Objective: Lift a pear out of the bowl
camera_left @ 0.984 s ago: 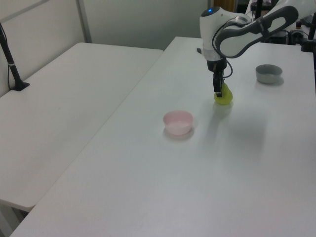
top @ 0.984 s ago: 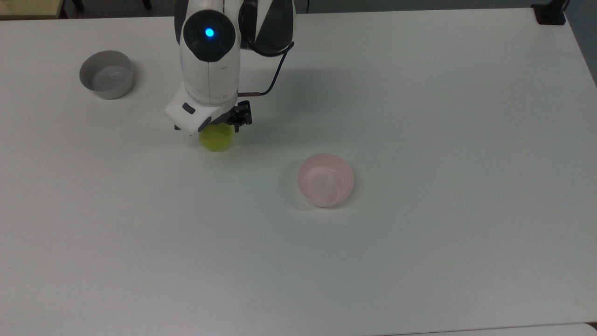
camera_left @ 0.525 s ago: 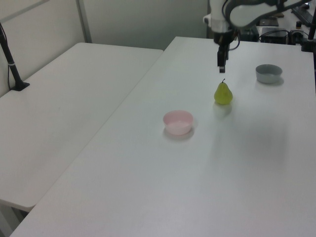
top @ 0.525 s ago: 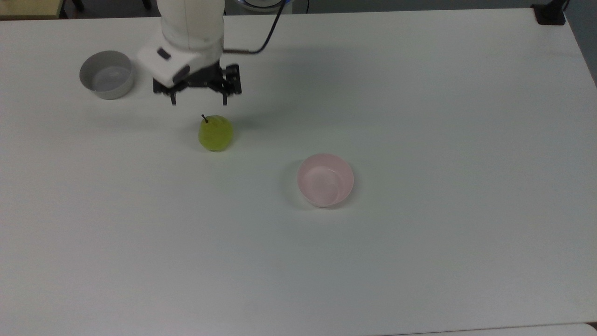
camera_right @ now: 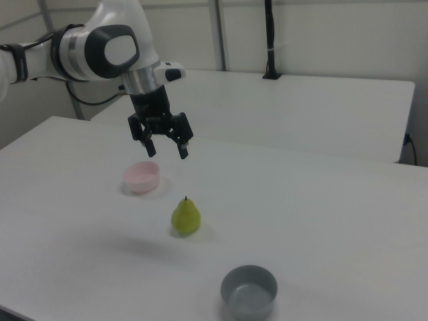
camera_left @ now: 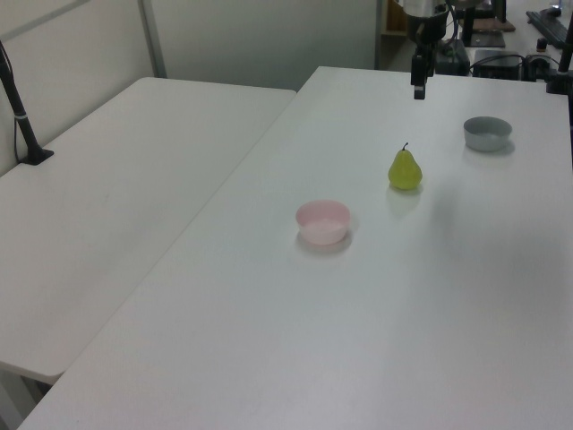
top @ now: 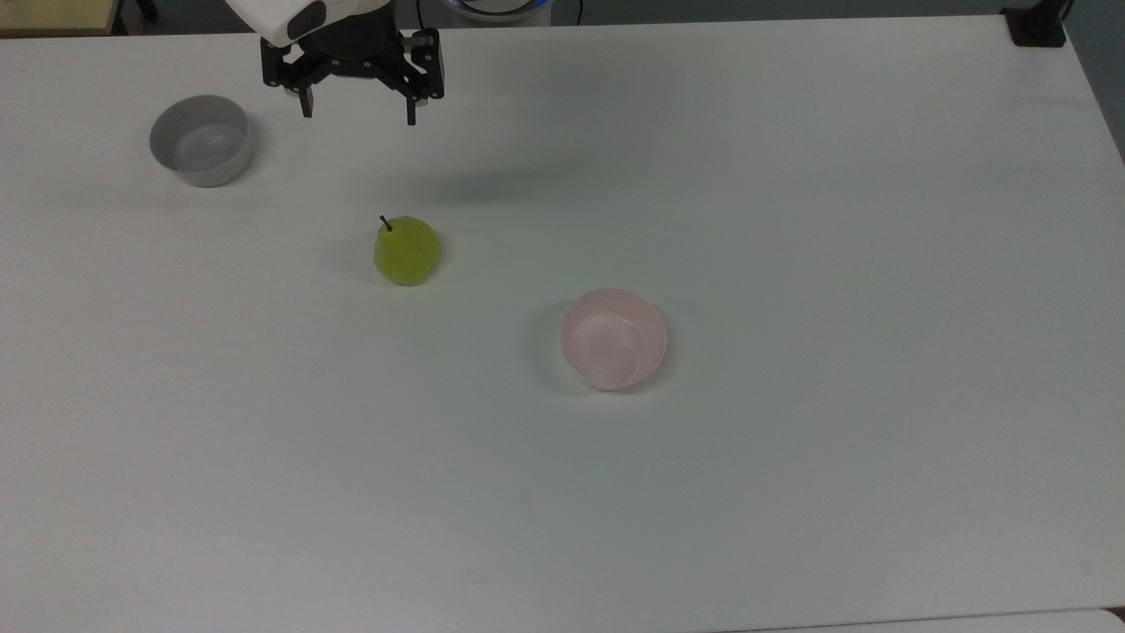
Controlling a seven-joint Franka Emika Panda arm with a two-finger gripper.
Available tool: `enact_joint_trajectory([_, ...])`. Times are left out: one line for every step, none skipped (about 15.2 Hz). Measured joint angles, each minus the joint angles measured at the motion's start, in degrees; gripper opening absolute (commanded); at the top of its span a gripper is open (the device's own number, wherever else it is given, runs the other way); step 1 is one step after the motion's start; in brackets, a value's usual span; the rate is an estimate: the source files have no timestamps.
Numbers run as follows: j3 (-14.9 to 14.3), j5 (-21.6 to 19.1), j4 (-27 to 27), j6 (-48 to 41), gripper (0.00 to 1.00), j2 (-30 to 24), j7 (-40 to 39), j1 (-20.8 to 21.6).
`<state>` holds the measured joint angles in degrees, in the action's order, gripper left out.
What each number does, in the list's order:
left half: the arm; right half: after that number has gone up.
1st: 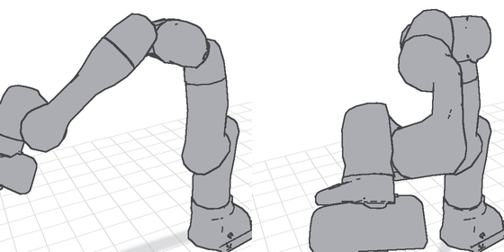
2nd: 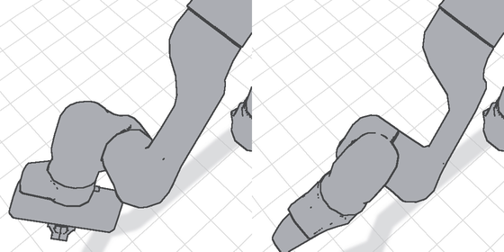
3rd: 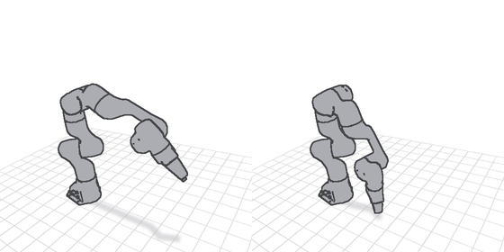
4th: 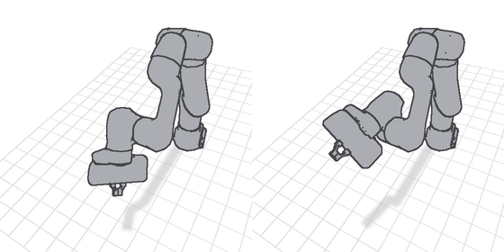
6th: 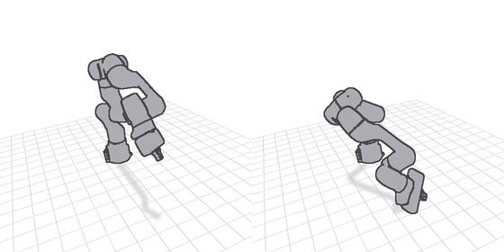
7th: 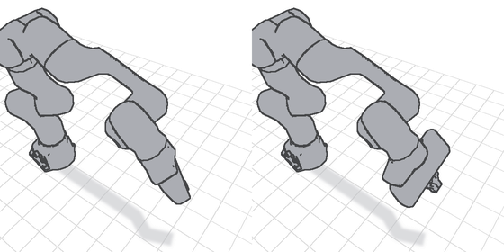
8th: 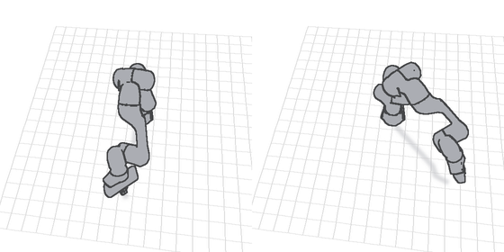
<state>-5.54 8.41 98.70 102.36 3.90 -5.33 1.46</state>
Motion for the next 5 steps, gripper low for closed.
enact_joint_trajectory([-0.37,-0.39,0.00,0.00,1.00,0.00,0.00,-0.02])
enact_joint_trajectory([-0.68,-0.74,-0.06,0.00,1.00,0.00,0.00,-0.07])
enact_joint_trajectory([-0.90,-1.01,-0.17,0.00,1.00,0.00,-0.01,-0.23])
enact_joint_trajectory([-1.06,-1.31,-0.28,0.00,1.00,0.00,-0.02,-0.50])
enact_joint_trajectory([-1.22,-1.59,-0.35,0.00,1.00,0.00,-0.02,-0.69])
